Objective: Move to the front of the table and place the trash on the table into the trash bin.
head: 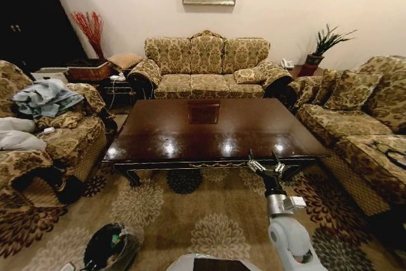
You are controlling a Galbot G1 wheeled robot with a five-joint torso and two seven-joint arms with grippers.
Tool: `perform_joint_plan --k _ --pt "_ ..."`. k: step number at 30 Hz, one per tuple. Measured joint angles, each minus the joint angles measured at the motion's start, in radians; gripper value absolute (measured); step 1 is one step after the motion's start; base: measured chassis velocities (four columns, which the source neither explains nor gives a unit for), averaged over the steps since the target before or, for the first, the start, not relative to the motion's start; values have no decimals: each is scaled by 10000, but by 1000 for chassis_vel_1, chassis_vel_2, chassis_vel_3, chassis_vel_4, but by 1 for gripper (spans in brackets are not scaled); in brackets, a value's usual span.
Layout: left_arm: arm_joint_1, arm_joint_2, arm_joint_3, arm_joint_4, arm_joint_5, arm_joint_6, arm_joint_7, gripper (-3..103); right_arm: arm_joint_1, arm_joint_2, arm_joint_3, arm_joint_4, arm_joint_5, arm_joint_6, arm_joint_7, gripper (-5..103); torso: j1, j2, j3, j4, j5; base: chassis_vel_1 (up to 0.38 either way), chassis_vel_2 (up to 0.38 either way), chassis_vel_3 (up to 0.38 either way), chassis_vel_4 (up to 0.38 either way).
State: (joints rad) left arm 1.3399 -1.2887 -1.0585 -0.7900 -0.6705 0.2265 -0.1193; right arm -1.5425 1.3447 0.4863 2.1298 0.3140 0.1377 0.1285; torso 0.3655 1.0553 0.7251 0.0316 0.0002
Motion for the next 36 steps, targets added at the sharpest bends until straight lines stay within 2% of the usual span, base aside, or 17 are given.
perform_joint_plan --k 3,6,8,9,11,12,15,16,18,20,21,24,26,27,32,35,36 --pt "-6 -39 0 -22 12 82 -57 6 -2 4 5 -5 -31 7 8 100 0 0 0 0 -1 0 0 0 0" --pt "123 -129 -40 -313 166 503 -22 22 -37 12 25 -9 -80 -9 5 100 0 0 0 4 14 0 0 0 0" --pt "149 -161 -46 -367 220 547 -21 22 -48 19 26 -7 -83 -18 -1 100 0 0 0 4 10 0 0 0 0" --pt "188 -210 -54 -424 343 584 -21 27 -53 37 23 -6 -92 -26 -6 100 0 0 0 3 -3 0 0 0 0" --pt "264 -266 -60 -507 464 629 -13 38 -74 65 -11 -6 -101 -31 -9 100 0 0 0 -1 -2 0 0 0 0" --pt "264 -266 -60 -507 464 629 -13 38 -74 65 -11 -6 -101 -31 -9 100 0 0 0 -1 -2 0 0 0 0" --pt "419 -354 -95 -584 586 634 17 54 -118 105 -45 3 -103 -26 -18 100 0 0 0 1 -2 0 0 0 0" --pt "419 -354 -95 -584 586 634 17 54 -118 105 -45 3 -103 -26 -18 100 0 0 0 1 -2 0 0 0 0" --pt "478 -389 -109 -455 688 210 137 65 -180 145 -46 39 -97 10 -23 100 0 0 0 2 -2 0 0 0 0" --pt "468 -389 -110 -380 711 53 142 65 -203 152 -44 45 -94 25 -26 100 0 0 0 1 -2 0 0 0 0" --pt "385 -394 -110 -90 749 -416 62 70 -280 164 -37 56 -90 74 -39 100 0 0 0 2 -2 0 0 0 0" --pt "224 -463 -110 222 829 -897 -384 86 -454 164 -33 72 -76 170 -82 100 0 0 0 -1 -5 0 0 0 0" --pt "219 -514 -112 187 884 -857 -595 86 -502 157 -33 77 -66 199 -95 100 0 0 0 -4 -5 0 0 0 0" --pt "329 -624 -126 -119 910 -552 -781 96 -554 119 -33 78 -26 256 -111 100 0 0 0 -3 -5 0 0 0 0" --pt "787 -725 -222 -622 1014 -323 -705 100 -496 45 -33 63 168 306 -181 100 0 0 -1 1 -2 0 0 0 0" --pt "1241 -729 -401 -801 980 -639 -24 100 -407 132 -106 -53 252 389 -269 100 0 0 -1 1 -4 0 0 0 0" --pt "1241 -729 -401 -801 980 -639 -24 100 -407 132 -106 -53 252 389 -269 100 0 0 -1 1 -4 0 0 0 0"
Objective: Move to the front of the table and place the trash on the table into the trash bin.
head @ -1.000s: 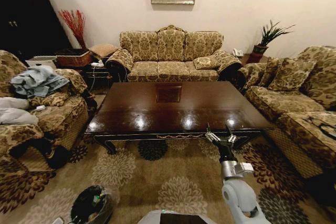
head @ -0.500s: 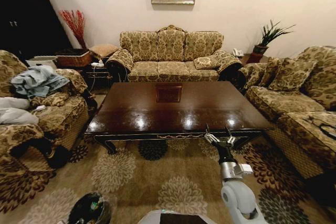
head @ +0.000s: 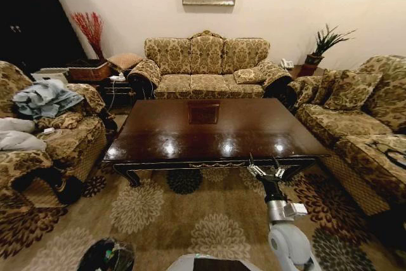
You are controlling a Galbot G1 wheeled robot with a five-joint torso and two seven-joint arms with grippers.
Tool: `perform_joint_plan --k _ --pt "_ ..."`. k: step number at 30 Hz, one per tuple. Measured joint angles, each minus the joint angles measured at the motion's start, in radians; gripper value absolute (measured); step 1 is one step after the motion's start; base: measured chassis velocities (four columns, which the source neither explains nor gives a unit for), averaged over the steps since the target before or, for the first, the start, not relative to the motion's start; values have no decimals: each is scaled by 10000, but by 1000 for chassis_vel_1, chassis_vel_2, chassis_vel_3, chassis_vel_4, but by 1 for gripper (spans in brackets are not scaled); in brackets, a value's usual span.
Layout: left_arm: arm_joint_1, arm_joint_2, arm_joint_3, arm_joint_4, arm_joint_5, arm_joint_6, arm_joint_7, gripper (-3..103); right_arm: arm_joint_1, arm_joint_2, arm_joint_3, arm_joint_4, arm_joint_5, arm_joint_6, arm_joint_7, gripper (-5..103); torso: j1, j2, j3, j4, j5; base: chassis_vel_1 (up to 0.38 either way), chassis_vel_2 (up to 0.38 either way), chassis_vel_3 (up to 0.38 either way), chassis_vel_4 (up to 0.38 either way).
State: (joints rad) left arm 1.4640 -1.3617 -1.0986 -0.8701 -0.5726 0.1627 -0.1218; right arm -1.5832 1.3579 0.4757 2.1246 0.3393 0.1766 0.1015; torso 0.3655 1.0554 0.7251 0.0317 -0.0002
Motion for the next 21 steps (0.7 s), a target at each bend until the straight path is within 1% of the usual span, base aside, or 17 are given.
perform_joint_plan --k 2,3,5,7,8,9,10,11,12,13,14,15,16,17,19,20,21 --pt "401 -41 -141 -244 -194 -264 478 100 -13 106 -55 -118 35 96 -100 100 0 0 1 2 3 0 0 0 0" --pt "542 -69 -184 -383 -307 -324 574 100 -29 150 -79 -169 67 137 -141 100 0 0 0 3 3 0 0 0 0" --pt "689 -105 -216 -566 -389 -354 649 100 -44 182 -99 -209 97 169 -179 100 0 0 0 2 1 0 0 0 0" --pt "1189 -241 -259 -1285 -521 -388 767 100 -80 245 -143 -322 209 236 -294 100 0 0 0 -2 -1 0 0 0 0" --pt "1189 -241 -259 -1285 -521 -388 767 100 -80 245 -143 -322 209 236 -294 100 0 0 0 -2 -1 0 0 0 0" --pt "1365 -282 -267 -1566 -576 -371 797 100 -80 249 -148 -342 253 250 -319 100 0 0 0 -1 -3 0 0 0 0" --pt "1806 -389 -338 -2360 -644 -58 838 100 -63 256 -165 -406 373 260 -375 100 0 0 0 -1 2 0 0 0 0" --pt "2113 -494 -424 -3036 -683 440 846 100 -35 261 -174 -442 464 263 -412 100 0 0 0 0 4 0 0 0 0" --pt "2113 -494 -424 -3036 -683 440 846 100 -35 261 -174 -442 464 263 -412 100 0 0 0 0 4 0 0 0 0" --pt "2277 -564 -489 -3428 -690 752 842 100 -18 267 -185 -457 534 263 -434 100 0 0 0 0 3 0 0 0 0" --pt "2543 -674 -594 -4066 -684 1193 840 100 12 272 -217 -465 673 245 -453 100 -1 0 0 -1 1 0 0 0 0" --pt "2894 -846 -831 -4985 -590 1516 836 100 63 272 -284 -453 872 131 -457 100 0 0 0 0 1 0 0 0 0" --pt "2894 -846 -831 -4985 -590 1516 836 100 63 272 -284 -453 872 131 -457 100 0 0 0 0 1 0 0 0 0" --pt "3021 -918 -958 -5355 -568 1608 844 100 80 273 -313 -424 922 70 -457 100 0 0 0 0 2 0 0 0 0" --pt "3434 -1124 -1597 -6787 -534 1765 1006 100 133 295 -348 -138 1030 -279 -459 100 0 0 1 0 1 0 0 0 0" --pt "3434 -1124 -1597 -6787 -534 1765 1006 100 133 295 -348 -138 1030 -279 -459 100 0 0 1 0 1 0 0 0 0" --pt "3596 -1134 -1973 -7506 -630 1756 1100 100 139 321 -338 129 1067 -547 -462 100 0 0 1 2 7 0 0 0 0"
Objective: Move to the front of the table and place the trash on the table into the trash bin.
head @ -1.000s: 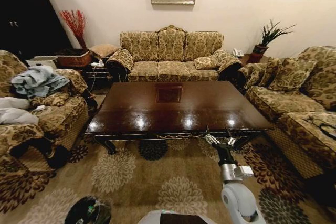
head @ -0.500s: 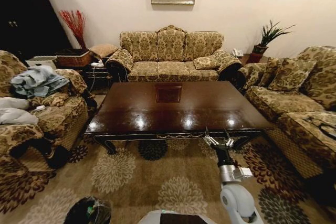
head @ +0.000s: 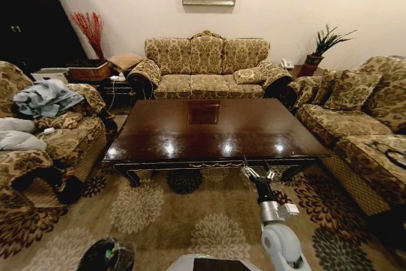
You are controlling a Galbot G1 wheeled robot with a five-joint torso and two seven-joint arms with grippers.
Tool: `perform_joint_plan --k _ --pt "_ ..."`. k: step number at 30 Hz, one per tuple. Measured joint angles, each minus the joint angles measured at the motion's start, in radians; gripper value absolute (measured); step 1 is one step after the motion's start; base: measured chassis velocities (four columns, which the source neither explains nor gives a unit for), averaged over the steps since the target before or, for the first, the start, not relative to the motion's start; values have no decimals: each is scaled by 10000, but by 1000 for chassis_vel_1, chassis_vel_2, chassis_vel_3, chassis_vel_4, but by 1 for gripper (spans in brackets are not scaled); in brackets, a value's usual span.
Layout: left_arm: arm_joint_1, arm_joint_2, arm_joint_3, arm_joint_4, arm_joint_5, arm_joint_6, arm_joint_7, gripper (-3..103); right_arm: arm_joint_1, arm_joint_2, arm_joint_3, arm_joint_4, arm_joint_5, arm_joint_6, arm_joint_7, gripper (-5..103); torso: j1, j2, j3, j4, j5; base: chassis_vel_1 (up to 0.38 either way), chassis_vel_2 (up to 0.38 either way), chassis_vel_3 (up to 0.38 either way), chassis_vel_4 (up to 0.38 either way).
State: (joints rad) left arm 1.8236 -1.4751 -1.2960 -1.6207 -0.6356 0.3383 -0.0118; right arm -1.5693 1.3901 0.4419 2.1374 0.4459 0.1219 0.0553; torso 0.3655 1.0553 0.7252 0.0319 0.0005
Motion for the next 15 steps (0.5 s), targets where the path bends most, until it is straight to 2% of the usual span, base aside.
perform_joint_plan --k 1,2,3,5,6,7,8,9,10,12,13,14,15 --pt "62 34 -204 -512 -133 -106 91 100 -7 17 12 173 -1 -146 6 100 0 0 0 5 -7 0 0 0 0" --pt "89 238 -492 -1593 -684 -375 284 100 -63 46 100 636 -54 -446 72 100 -1 1 -1 4 -9 0 0 0 0" --pt "89 238 -492 -1593 -684 -375 284 100 -63 46 100 636 -54 -446 72 100 -1 1 -1 4 -9 0 0 0 0" --pt "36 464 -659 -2745 -1122 -447 358 100 -134 28 225 1217 -176 -843 172 100 0 1 0 -6 1 0 0 0 0" --pt "-50 613 -699 -3908 -1288 -505 420 100 -14 -137 281 1689 -312 -1299 312 100 1 1 0 -18 -4 0 0 0 0" --pt "-109 663 -674 -4628 -1318 -510 478 100 158 -365 281 1908 -412 -1540 450 100 0 0 0 -11 -8 0 0 0 0" --pt "-109 663 -674 -4628 -1318 -510 478 100 158 -365 281 1908 -412 -1540 450 100 0 0 0 -11 -8 0 0 0 0" --pt "-184 715 -583 -5417 -1325 -491 510 100 313 -682 279 2122 -504 -1749 621 100 0 0 1 -2 -7 0 0 0 0" --pt "-333 779 -361 -6487 -1266 -391 526 100 415 -1113 312 2377 -523 -2068 779 100 1 0 1 4 -2 0 0 0 0" --pt "-423 802 -245 -6958 -1210 -310 540 100 436 -1286 339 2491 -500 -2234 845 100 1 0 0 2 -2 0 0 0 0" --pt "-714 876 134 -8177 -970 75 549 100 441 -1644 458 2801 -373 -2604 1007 100 2 0 1 -2 -3 0 0 0 0" --pt "-870 941 339 -8695 -827 345 629 100 402 -1717 524 2883 -382 -2617 1030 100 2 0 1 -5 3 0 0 0 0" --pt "-870 941 339 -8695 -827 345 629 100 402 -1717 524 2883 -382 -2617 1030 100 2 0 1 -5 3 0 0 0 0"
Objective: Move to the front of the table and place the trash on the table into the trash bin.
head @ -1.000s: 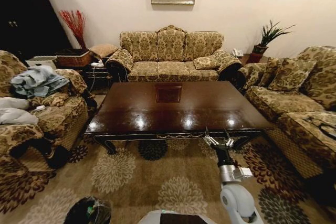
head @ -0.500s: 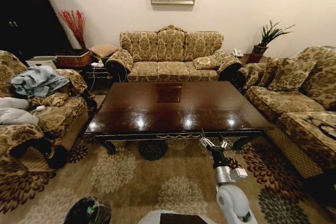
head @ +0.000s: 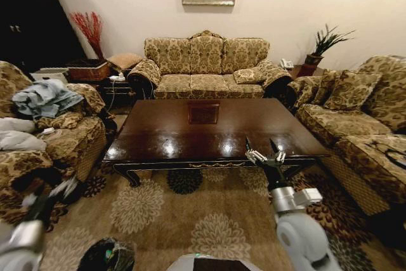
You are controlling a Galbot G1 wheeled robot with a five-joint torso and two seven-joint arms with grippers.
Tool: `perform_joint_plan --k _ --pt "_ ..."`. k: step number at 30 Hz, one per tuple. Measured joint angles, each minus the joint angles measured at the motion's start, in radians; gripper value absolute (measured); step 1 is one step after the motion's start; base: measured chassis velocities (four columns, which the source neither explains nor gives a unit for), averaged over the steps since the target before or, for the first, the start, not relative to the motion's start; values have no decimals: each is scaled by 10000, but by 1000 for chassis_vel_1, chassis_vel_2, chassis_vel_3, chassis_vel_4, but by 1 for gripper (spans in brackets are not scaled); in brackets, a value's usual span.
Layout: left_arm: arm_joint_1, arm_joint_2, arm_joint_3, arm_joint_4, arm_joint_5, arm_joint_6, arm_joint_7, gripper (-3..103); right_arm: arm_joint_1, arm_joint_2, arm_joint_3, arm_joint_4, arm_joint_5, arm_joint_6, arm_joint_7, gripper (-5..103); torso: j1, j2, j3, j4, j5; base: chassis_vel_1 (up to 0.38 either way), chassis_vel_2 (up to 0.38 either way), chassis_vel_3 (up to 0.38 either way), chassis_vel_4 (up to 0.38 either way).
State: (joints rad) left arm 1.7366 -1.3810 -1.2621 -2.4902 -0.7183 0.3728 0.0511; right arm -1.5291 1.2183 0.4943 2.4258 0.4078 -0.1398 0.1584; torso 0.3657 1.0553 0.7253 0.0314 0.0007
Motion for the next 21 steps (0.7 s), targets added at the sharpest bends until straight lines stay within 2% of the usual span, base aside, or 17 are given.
perform_joint_plan --k 1,2,4,6,8,9,12,16,21 --pt "-83 51 147 -200 88 187 84 100 -64 -34 35 35 -64 15 -34 100 0 0 0 0 4 0 0 0 0" --pt "-124 130 493 -367 441 358 219 100 -199 -89 51 47 -223 51 -264 100 0 0 0 0 -8 0 0 0 0" --pt "-105 160 631 -375 726 275 289 100 -238 -102 30 29 -285 84 -374 100 0 0 0 1 -8 0 0 0 0" --pt "-62 258 929 -375 1308 -140 445 100 -355 -96 -32 -39 -419 184 -615 100 -1 0 -1 9 -8 0 0 0 0" --pt "-69 582 1567 -244 1820 -660 482 100 -479 20 -136 -144 -530 454 -903 100 -1 0 -1 3 -7 0 0 0 0" --pt "-69 582 1567 -244 1820 -660 482 100 -479 20 -136 -144 -530 454 -903 100 -1 0 -1 3 -7 0 0 0 0" --pt "-105 868 2362 295 2145 -1126 269 100 -492 205 -239 -242 -561 606 -971 100 -1 0 -1 2 -7 0 0 0 0" --pt "-138 815 2877 677 2378 -1251 -30 100 -666 280 -231 -348 -726 622 -981 100 -1 0 -1 3 -9 0 0 0 0" --pt "-166 636 2994 1171 2482 -1376 -115 100 -785 212 -117 -477 -815 574 -952 100 -2 0 -2 2 -8 0 0 0 0"
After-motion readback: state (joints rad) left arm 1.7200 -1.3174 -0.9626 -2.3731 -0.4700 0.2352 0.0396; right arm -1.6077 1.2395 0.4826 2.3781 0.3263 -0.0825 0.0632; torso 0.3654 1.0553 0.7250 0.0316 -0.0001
